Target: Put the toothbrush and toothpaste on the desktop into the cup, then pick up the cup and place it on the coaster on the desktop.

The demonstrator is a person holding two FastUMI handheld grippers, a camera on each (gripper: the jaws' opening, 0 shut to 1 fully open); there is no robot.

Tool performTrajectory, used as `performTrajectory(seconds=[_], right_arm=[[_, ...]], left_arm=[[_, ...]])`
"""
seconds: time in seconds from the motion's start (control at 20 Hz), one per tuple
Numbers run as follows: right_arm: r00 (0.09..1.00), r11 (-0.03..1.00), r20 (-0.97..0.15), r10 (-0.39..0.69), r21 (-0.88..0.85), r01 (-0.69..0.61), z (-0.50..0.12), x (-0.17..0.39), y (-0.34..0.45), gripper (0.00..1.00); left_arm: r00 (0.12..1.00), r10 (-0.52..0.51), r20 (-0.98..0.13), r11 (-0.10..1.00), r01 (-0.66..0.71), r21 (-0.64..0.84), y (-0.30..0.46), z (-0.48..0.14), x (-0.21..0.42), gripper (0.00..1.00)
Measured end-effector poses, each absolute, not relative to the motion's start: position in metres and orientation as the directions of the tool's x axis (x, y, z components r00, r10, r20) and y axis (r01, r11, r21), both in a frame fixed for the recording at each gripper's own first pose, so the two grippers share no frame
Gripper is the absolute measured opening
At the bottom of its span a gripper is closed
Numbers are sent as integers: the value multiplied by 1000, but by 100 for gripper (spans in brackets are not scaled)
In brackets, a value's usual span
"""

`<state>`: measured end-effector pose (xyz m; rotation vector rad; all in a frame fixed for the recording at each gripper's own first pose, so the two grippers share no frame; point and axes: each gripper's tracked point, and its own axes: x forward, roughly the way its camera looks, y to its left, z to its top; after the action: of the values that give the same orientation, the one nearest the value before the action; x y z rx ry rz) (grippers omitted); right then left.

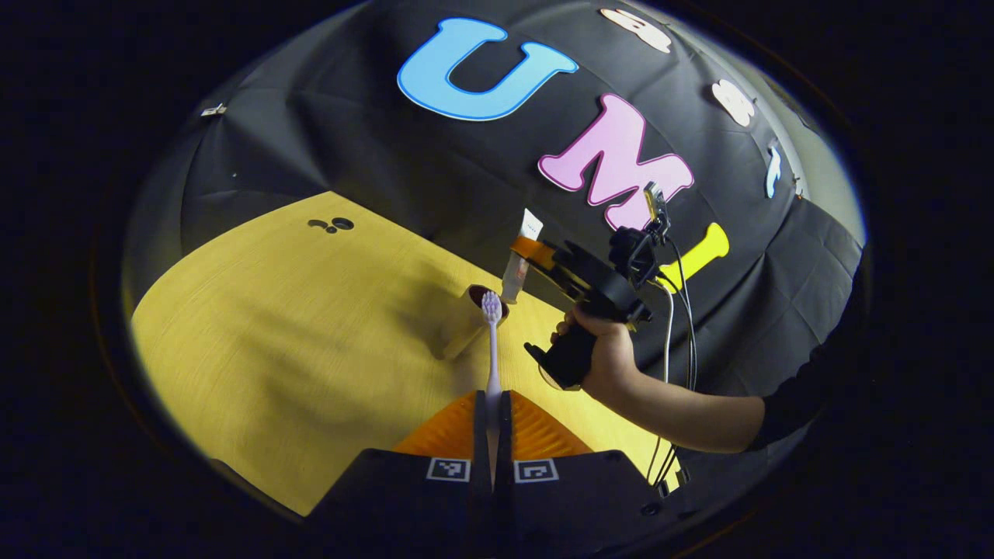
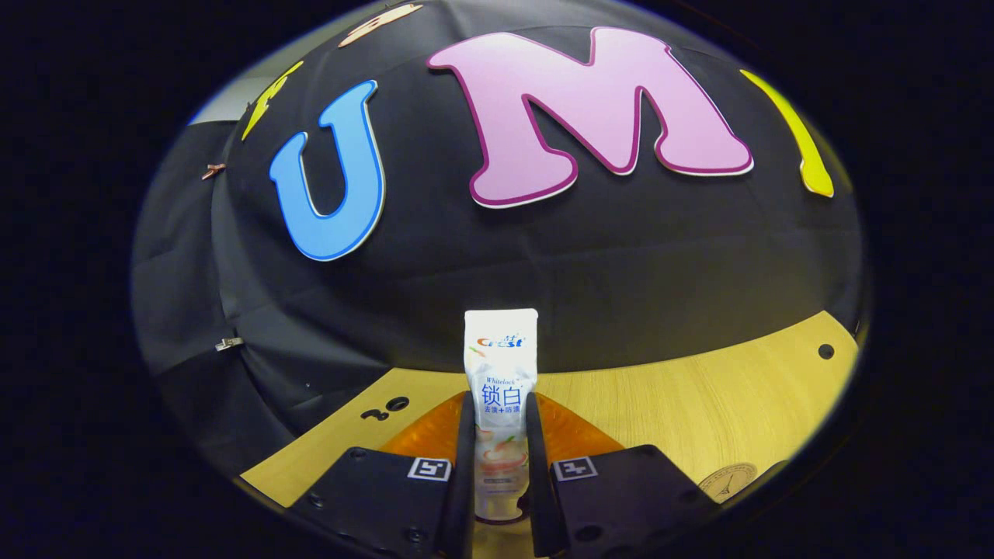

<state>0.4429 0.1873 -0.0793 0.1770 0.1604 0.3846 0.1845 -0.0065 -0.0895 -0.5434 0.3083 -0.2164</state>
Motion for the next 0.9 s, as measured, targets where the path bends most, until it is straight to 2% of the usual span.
performTrajectory(seconds=[0.2, 0.25, 0.3, 0.35, 0.4, 0.6, 0.7, 0.75, 0.85, 0.9], right_arm=[[912, 911, -94, 400, 152, -384, -94, 445, 194, 33], [911, 911, -95, 401, 147, -386, -99, 443, 195, 28], [908, 907, -96, 409, 151, -393, -105, 441, 197, 33], [906, 906, -91, 413, 149, -397, -110, 439, 199, 28], [909, 908, -88, 408, 141, -394, -115, 439, 199, 34], [893, 896, -119, 435, 156, -416, -137, 430, 202, 40], [894, 898, -122, 432, 151, -413, -138, 428, 198, 49], [890, 894, -118, 440, 151, -421, -135, 426, 198, 72], [891, 896, -122, 437, 151, -419, -128, 421, 189, 100], [894, 899, -122, 430, 153, -411, -122, 419, 181, 99]], left_arm=[[941, -262, -215, 835, 109, -539, 0, -93, 189, 6], [941, -264, -211, 836, 115, -536, -1, -93, 191, 6], [942, -265, -208, 839, 119, -531, -3, -94, 193, 6], [941, -269, -206, 841, 125, -526, -4, -95, 195, 6], [938, -279, -205, 842, 136, -521, -8, -96, 195, 6], [938, -283, -198, 847, 148, -510, -10, -96, 201, 6], [942, -281, -185, 844, 151, -514, -15, -92, 202, 6], [943, -280, -181, 845, 153, -513, -17, -90, 202, 6], [947, -277, -165, 844, 158, -512, -20, -84, 206, 6], [950, -272, -152, 844, 160, -511, -21, -79, 209, 6]])
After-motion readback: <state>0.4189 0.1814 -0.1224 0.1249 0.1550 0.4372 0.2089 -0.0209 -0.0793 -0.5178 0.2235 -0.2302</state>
